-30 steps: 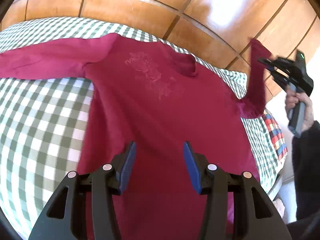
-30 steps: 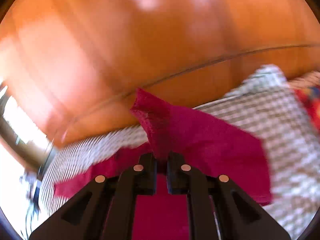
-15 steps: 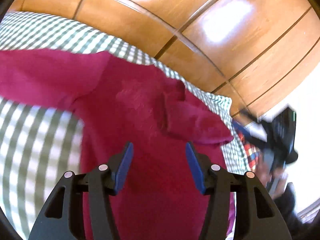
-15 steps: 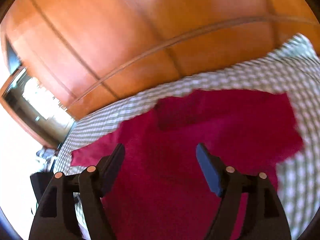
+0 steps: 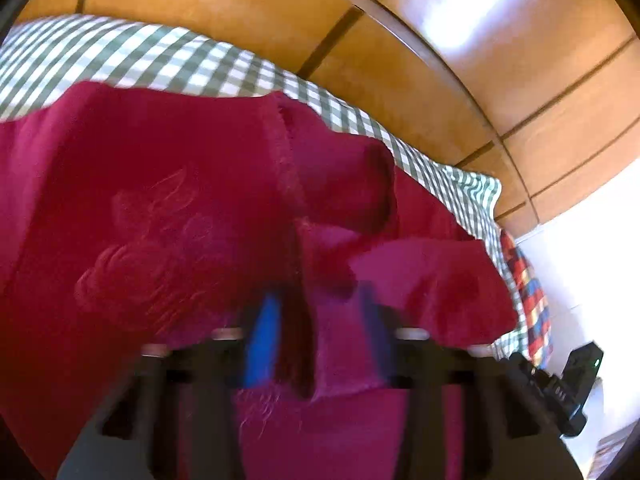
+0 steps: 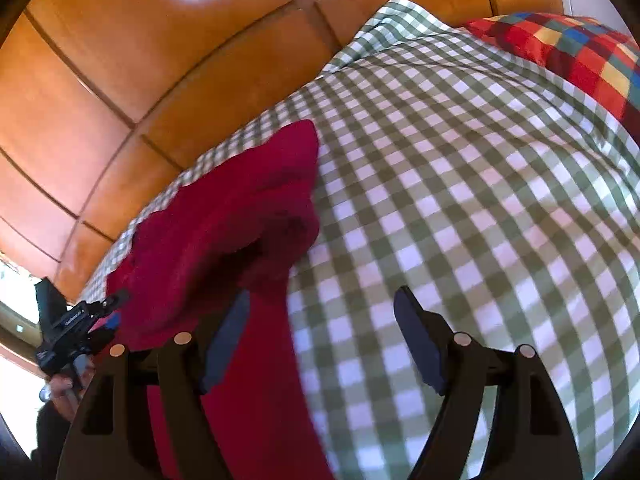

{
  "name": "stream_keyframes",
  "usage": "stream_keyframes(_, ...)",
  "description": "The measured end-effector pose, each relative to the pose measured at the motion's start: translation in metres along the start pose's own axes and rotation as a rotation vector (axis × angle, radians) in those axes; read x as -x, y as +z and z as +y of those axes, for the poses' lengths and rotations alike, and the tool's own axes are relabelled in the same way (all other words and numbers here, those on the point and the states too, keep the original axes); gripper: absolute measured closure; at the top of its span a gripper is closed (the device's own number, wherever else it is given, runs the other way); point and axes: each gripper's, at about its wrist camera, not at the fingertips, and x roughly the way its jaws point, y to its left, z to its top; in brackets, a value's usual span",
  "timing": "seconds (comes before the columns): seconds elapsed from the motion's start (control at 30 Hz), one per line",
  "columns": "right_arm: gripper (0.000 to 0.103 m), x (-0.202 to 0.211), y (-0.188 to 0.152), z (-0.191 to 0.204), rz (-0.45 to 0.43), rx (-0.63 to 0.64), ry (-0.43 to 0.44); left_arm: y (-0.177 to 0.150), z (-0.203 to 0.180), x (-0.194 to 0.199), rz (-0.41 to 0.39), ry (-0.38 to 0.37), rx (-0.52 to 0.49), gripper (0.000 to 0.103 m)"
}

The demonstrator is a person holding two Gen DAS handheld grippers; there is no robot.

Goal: Fold small clothes
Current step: 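Fold the sleeve across the sweater body with the right tool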

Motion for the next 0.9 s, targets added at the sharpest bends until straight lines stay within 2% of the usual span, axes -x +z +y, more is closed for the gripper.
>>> stream_keyframes(0.03,0.033,-0.007,0.004,0.004,-0.005,0.020,-0.016,0.002,-0.003,-0.001,-0.002,0.007,-0.012,0.097)
stream_keyframes(0.07,0.036,-0.010,0.008,0.008,-0.013,0.041,-0.037,0.003,-0.005,0.001,-0.017,0.011,-0.019,0.097)
stream_keyframes(0.13,0.056,-0.025,0.015,0.017,-0.032,0.075,-0.063,0.010,-0.009,0.017,-0.069,-0.009,-0.017,0.098)
stream_keyframes(0.2,0.066,-0.030,0.021,0.025,-0.059,0.092,-0.068,0.021,-0.012,0.043,-0.151,-0.045,0.002,0.098)
stream_keyframes(0.23,0.069,-0.031,0.023,0.029,-0.066,0.092,-0.049,0.029,-0.013,0.062,-0.214,-0.067,0.007,0.098)
stream_keyframes(0.33,0.075,-0.032,0.018,0.045,-0.065,0.157,-0.028,0.037,-0.010,0.092,-0.273,-0.055,-0.019,0.098)
stream_keyframes(0.43,0.077,-0.044,0.008,0.051,-0.017,0.195,-0.029,0.034,0.003,0.098,-0.261,0.004,-0.039,0.098)
stream_keyframes(0.5,0.077,-0.050,0.003,0.049,0.007,0.186,-0.051,0.027,0.019,0.087,-0.207,0.042,-0.021,0.098)
stream_keyframes(0.6,0.074,-0.045,-0.001,0.041,0.050,0.157,-0.055,0.014,0.040,0.072,-0.170,0.103,0.008,0.098)
stream_keyframes(0.67,0.074,-0.033,-0.002,0.037,0.052,0.147,-0.042,0.010,0.051,0.064,-0.159,0.100,0.036,0.098)
stream_keyframes(0.73,0.067,-0.021,-0.001,0.034,0.054,0.118,0.001,0.009,0.055,0.064,-0.158,0.085,0.052,0.098)
stream_keyframes(0.77,0.067,-0.016,0.002,0.033,0.046,0.104,0.021,0.009,0.054,0.063,-0.160,0.080,0.052,0.098)
stream_keyframes(0.83,0.065,-0.006,0.011,0.045,0.004,0.118,0.057,0.008,0.048,0.069,-0.178,0.068,0.032,0.098)
stream_keyframes(0.9,0.058,-0.004,0.020,0.066,-0.020,0.168,0.083,0.007,0.045,0.074,-0.186,0.069,0.021,0.098)
